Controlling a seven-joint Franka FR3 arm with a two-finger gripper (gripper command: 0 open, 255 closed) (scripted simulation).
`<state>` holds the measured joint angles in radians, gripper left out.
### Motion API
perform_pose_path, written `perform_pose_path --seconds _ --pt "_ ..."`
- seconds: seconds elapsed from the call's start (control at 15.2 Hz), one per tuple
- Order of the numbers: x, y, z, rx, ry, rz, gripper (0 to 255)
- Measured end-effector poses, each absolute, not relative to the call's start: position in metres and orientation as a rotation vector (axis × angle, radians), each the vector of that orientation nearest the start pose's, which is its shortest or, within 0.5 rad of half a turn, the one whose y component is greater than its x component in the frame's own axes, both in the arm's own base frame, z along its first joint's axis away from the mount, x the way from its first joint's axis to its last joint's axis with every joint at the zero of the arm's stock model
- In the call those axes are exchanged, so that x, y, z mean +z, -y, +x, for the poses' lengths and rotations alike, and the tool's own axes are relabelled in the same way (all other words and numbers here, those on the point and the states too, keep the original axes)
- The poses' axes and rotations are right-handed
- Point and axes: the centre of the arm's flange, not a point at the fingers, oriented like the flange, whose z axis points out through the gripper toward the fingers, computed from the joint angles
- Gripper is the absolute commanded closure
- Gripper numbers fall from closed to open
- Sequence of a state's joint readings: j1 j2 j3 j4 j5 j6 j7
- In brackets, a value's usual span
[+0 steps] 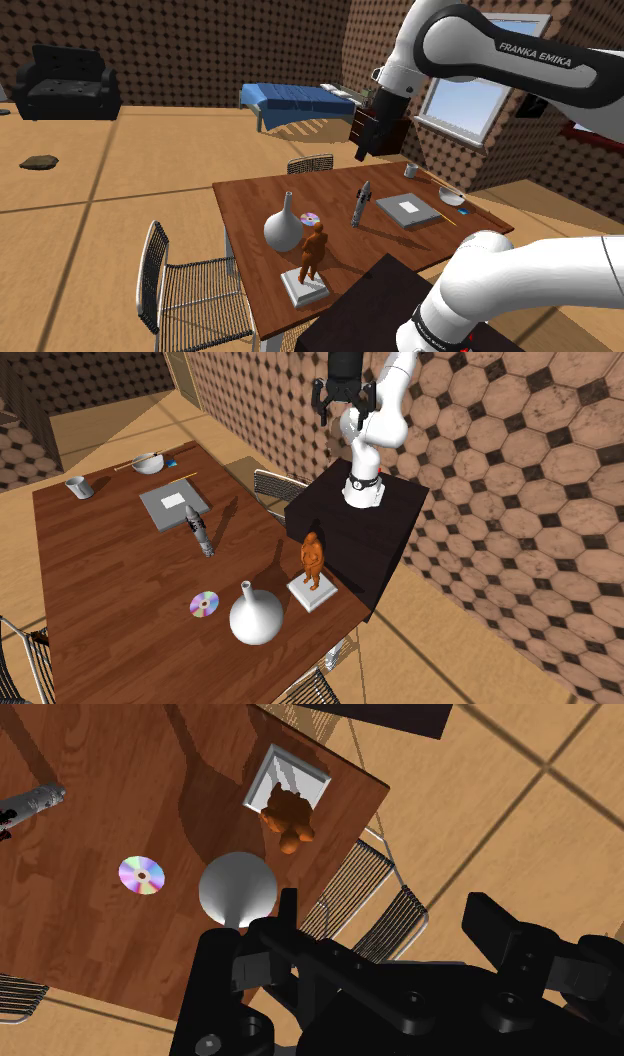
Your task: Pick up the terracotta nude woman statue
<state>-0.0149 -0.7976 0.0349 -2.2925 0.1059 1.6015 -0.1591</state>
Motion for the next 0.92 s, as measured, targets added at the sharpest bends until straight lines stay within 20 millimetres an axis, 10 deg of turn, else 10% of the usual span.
perform_pose_path --seconds 0.92 --pt "0.484 -0.022 0.367 -0.122 0.335 -3.101 0"
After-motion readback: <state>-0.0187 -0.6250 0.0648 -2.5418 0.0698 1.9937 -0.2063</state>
